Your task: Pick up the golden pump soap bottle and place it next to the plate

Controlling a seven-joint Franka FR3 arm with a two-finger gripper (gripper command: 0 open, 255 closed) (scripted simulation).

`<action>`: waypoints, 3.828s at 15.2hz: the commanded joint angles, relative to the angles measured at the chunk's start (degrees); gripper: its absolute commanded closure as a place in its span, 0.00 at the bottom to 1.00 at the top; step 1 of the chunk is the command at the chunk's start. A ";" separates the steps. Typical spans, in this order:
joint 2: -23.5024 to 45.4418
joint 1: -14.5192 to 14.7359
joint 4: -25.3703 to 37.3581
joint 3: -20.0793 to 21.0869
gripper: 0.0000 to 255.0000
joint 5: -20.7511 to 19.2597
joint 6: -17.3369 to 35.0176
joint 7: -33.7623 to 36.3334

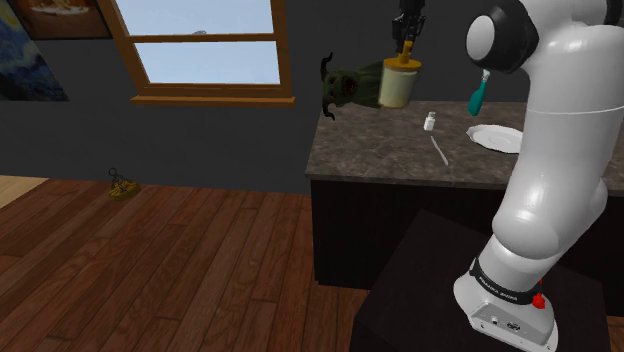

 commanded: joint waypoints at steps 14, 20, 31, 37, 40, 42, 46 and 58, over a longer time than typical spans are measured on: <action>-9.79 -7.03 -24.93 -6.38 1.00 -3.70 15.74 -15.98; -8.38 -11.46 -28.14 -9.41 1.00 -2.56 19.95 -23.70; 0.67 -22.39 -26.59 -13.40 1.00 3.78 25.12 -39.29; 1.95 -23.19 -29.60 -13.27 1.00 4.75 29.07 -40.75; 2.29 -23.11 -31.51 -13.11 1.00 5.06 31.23 -40.98; 2.59 -23.09 -32.69 -12.99 1.00 5.32 32.64 -41.16; 3.35 -23.12 -34.87 -12.70 1.00 5.95 35.40 -41.58; 3.69 -23.16 -35.64 -12.56 0.00 6.23 36.43 -41.76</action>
